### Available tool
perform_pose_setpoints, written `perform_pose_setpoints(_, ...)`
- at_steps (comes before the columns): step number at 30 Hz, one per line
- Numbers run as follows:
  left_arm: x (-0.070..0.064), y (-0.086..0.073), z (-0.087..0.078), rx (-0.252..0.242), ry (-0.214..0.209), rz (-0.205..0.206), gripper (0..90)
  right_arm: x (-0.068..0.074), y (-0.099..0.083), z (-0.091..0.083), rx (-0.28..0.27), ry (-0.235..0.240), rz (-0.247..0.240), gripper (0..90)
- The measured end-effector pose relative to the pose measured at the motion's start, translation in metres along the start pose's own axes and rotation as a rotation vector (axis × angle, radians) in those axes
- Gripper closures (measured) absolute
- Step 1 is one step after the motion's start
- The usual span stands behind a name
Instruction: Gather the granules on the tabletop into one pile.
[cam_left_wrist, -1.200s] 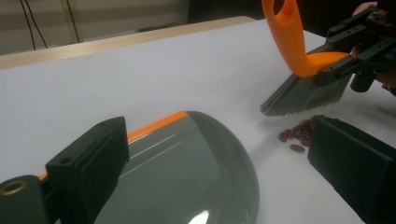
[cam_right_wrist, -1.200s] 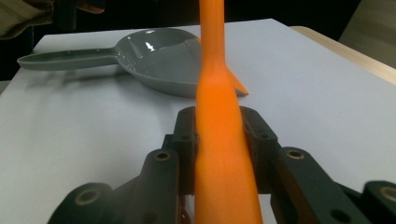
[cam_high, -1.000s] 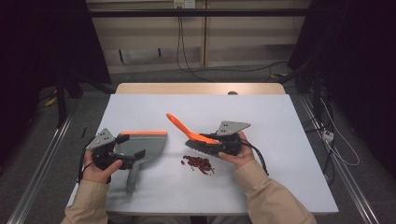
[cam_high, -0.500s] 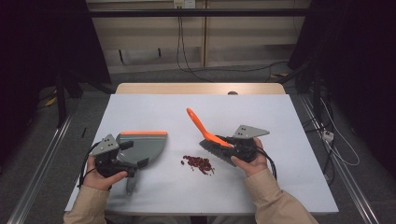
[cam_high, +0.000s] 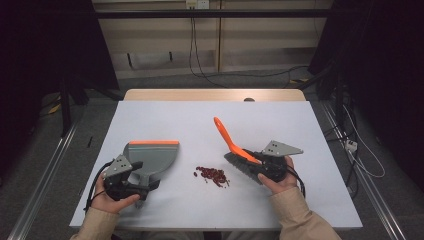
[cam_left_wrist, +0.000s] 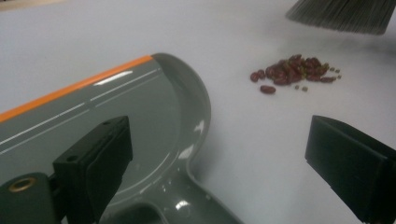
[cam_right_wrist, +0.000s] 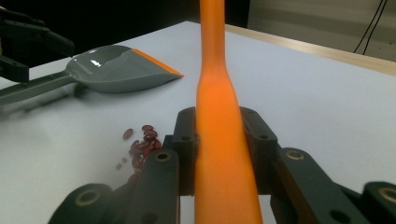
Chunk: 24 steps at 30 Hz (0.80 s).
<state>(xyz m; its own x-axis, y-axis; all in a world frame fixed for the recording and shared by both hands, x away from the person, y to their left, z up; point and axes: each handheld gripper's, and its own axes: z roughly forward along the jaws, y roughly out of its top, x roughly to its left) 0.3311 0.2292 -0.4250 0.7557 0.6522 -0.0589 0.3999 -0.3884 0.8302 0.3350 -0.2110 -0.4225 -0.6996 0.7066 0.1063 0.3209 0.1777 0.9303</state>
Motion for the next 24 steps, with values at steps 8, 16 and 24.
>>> perform_pose_setpoints(8, 0.004, -0.007, -0.001, 0.051, 0.07, 0.02, 10.7, -0.001, -0.001, -0.001, -0.01, -0.009, 0.005, 70.9)
perform_pose_setpoints(16, 0.008, -0.015, -0.008, 0.077, 0.14, 0.021, 14.3, -0.001, -0.001, -0.002, -0.02, -0.015, 0.002, 70.9)
perform_pose_setpoints(24, 0.007, -0.019, -0.015, 0.1, 0.189, 0.007, 13.5, -0.001, -0.001, -0.002, -0.022, -0.017, -0.001, 70.8)
